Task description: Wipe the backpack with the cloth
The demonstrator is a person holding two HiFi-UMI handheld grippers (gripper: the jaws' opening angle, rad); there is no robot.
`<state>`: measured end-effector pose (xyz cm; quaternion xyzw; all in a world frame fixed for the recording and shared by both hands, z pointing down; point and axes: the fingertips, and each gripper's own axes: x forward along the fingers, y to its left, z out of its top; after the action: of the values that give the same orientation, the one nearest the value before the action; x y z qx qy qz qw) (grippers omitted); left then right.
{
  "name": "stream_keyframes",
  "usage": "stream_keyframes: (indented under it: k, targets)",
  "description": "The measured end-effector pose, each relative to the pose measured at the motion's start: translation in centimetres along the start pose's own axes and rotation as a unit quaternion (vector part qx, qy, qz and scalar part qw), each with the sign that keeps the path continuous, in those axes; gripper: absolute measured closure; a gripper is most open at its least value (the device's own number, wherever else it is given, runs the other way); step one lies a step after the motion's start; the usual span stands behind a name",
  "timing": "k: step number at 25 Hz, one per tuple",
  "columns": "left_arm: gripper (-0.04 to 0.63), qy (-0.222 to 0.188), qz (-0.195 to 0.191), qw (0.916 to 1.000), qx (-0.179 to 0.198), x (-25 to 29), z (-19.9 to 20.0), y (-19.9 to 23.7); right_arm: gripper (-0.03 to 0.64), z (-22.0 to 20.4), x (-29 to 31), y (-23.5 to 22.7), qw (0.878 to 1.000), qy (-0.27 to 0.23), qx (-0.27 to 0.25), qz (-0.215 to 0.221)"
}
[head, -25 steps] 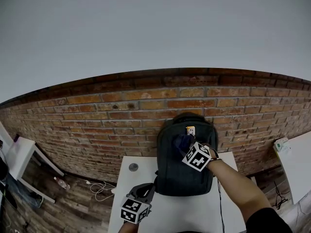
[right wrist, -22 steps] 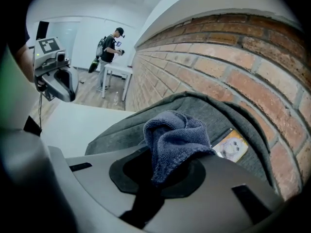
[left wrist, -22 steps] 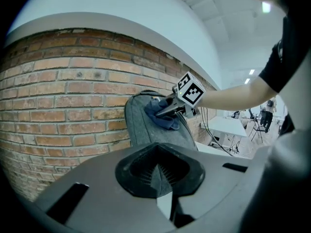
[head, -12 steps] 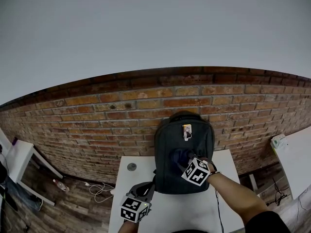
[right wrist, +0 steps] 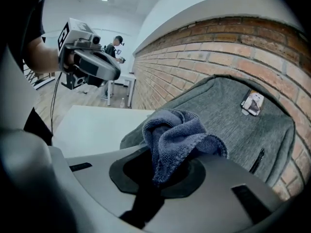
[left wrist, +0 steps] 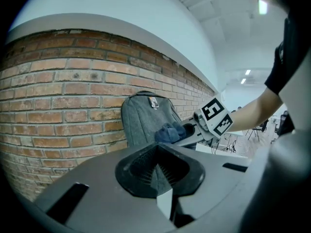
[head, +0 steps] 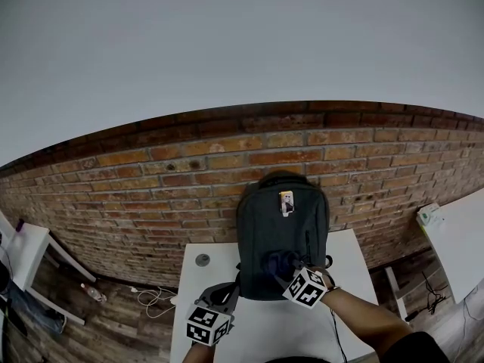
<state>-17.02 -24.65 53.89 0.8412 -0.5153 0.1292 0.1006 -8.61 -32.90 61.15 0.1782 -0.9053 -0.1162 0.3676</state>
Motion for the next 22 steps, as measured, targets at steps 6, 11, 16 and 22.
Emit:
stream_keyframes:
  k: [6,11,16,22]
  targets:
    - [0.614,0.0,-0.005,1.0,0.001,0.3,0.0,0.3,0.565,-2.7,0.4,4.5,0.999,0.022,0.014,0.037]
    - [0.614,0.003,-0.012,0.9999,0.002,0.5,-0.2,0.1,0.565,-7.6,1.8,8.9,0.993,0.092,0.001,0.073]
    - [0.614,0.007,-0.013,0.9999,0.003,0.4,-0.3,0.3,0.565,-10.2,3.7,10.6,0.988,0.135,0.002,0.073]
    - [0.614,0.012,-0.011,0.9999,0.001,0.3,-0.7,0.8,0.565,-8.8,4.2,10.8,0.991,0.11,0.038,0.071]
